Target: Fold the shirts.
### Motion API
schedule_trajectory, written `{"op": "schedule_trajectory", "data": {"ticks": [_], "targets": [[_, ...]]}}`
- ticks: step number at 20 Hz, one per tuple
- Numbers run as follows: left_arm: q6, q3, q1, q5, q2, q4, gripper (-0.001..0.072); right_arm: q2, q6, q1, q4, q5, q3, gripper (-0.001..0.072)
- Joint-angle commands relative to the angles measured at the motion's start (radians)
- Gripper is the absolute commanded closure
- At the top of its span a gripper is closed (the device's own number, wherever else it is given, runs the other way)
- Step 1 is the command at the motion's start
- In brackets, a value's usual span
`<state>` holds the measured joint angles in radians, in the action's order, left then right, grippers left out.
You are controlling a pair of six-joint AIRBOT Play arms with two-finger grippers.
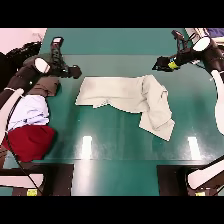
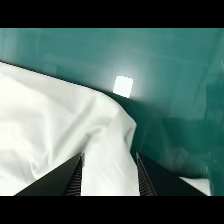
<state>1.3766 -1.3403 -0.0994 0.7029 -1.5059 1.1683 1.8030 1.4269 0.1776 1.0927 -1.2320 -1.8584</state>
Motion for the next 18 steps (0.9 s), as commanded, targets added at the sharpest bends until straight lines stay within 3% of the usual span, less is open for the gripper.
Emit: {"op": "schedule_trajectory", "data": {"ticks": [1,4,9,15,16,17,18], "targets": [[-0.001,-0.031,0.089,0.262,-0.013,-0.039,0.0217,-0.031,-0.019,-0.019,-0.001,-0.130,-0.023,0.0325],[-0.049,0.066,0.137,0.364,-0.018,-0.071,0.0218,-0.078,-0.060,-0.019,-0.001,-0.287,-0.022,0.0347],[-0.183,0.220,0.146,0.296,-0.047,-0.269,0.0218,-0.168,-0.064,-0.018,0.000,-0.370,-0.022,0.0346],[-0.184,0.221,0.077,0.316,-0.098,-0.281,0.0219,-0.240,-0.058,-0.029,0.002,-0.422,-0.022,0.0346],[-0.179,0.220,0.069,0.309,-0.097,-0.282,0.0294,-0.246,-0.052,-0.034,0.003,-0.435,-0.022,0.0346],[-0.179,0.217,0.069,0.312,-0.097,-0.285,0.0488,-0.253,-0.041,-0.051,0.004,-0.452,-0.022,0.0346],[-0.178,0.211,0.069,0.329,-0.097,-0.283,0.0627,-0.261,-0.028,-0.069,0.006,-0.467,-0.019,0.0346]]}}
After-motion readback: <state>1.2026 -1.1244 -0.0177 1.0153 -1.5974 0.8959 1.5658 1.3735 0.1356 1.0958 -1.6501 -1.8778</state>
